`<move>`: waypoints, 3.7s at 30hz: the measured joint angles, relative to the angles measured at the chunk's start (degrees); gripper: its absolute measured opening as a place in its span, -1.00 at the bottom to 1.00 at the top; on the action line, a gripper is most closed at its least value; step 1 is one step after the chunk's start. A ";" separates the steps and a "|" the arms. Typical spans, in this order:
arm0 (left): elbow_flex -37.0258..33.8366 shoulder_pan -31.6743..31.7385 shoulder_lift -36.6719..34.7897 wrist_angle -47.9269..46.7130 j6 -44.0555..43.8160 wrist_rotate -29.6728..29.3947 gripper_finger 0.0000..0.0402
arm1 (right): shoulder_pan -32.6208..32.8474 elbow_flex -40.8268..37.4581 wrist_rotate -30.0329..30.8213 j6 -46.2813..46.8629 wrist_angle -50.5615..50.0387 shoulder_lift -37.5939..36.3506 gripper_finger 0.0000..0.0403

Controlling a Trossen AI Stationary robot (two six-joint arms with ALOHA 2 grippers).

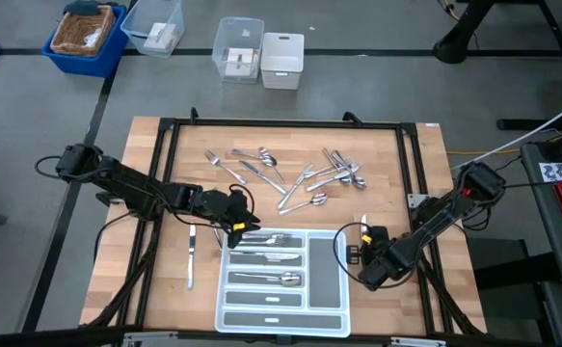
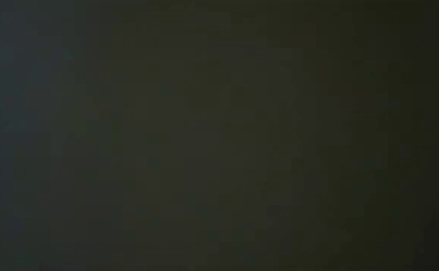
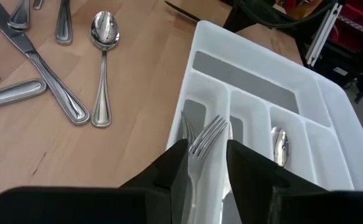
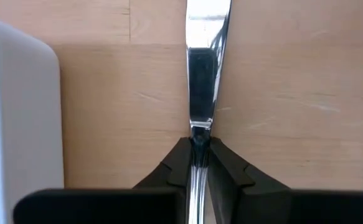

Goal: Sort silverware
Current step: Put the silver knife into the middle section of the white silverware tray

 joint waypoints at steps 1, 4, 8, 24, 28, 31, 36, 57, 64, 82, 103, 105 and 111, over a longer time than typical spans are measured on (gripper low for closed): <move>0.00 0.00 0.00 0.01 -0.31 0.00 -0.50 | 0.02 0.01 0.00 -0.10 -0.26 -0.36 -0.81; 0.00 0.00 0.00 0.05 -0.64 0.00 -0.50 | 0.02 0.01 0.35 -0.17 -2.78 -2.28 -0.81; 0.00 0.00 0.00 0.21 -0.57 0.01 -0.50 | 0.02 0.03 0.39 -0.17 -7.90 -5.55 -0.81; 0.00 0.00 0.00 0.69 -0.52 0.00 -0.50 | 0.06 0.12 23.79 -0.26 -7.39 -17.60 -0.81; 0.00 0.00 0.00 4.63 -0.67 0.00 -0.50 | 0.06 0.14 31.67 -0.25 -5.58 -18.80 -0.81; 0.00 0.00 0.00 9.02 -0.67 -0.38 -0.50 | 0.06 0.14 35.40 -0.24 -4.64 -18.85 -0.81; 0.00 0.00 0.00 15.23 -0.69 -3.62 -0.50 | -0.46 0.14 39.48 -0.22 -3.28 -18.85 -0.81; 0.00 0.12 6.57 33.03 -0.52 -13.49 -0.50 | -22.09 0.16 43.97 -42.70 29.93 -18.80 -0.81; 2.46 2.62 8.21 35.75 0.25 -15.11 -0.50 | -27.20 0.16 40.30 -58.96 43.32 -17.66 -0.81; 14.91 4.58 15.78 28.68 12.18 -9.93 -0.50 | -30.03 0.24 37.04 -85.08 66.11 -11.99 -0.81; 15.23 6.42 17.18 27.05 11.91 -16.02 -0.50 | -30.01 0.16 35.85 -93.48 68.23 -10.69 -0.81; 15.23 6.89 17.11 26.87 10.98 -16.54 -0.50 | -30.01 0.16 35.85 -93.55 68.23 -10.69 -0.81; 15.23 7.80 17.09 26.89 3.64 -16.67 -0.50 | -30.01 0.16 35.84 -93.63 68.21 -10.69 -0.81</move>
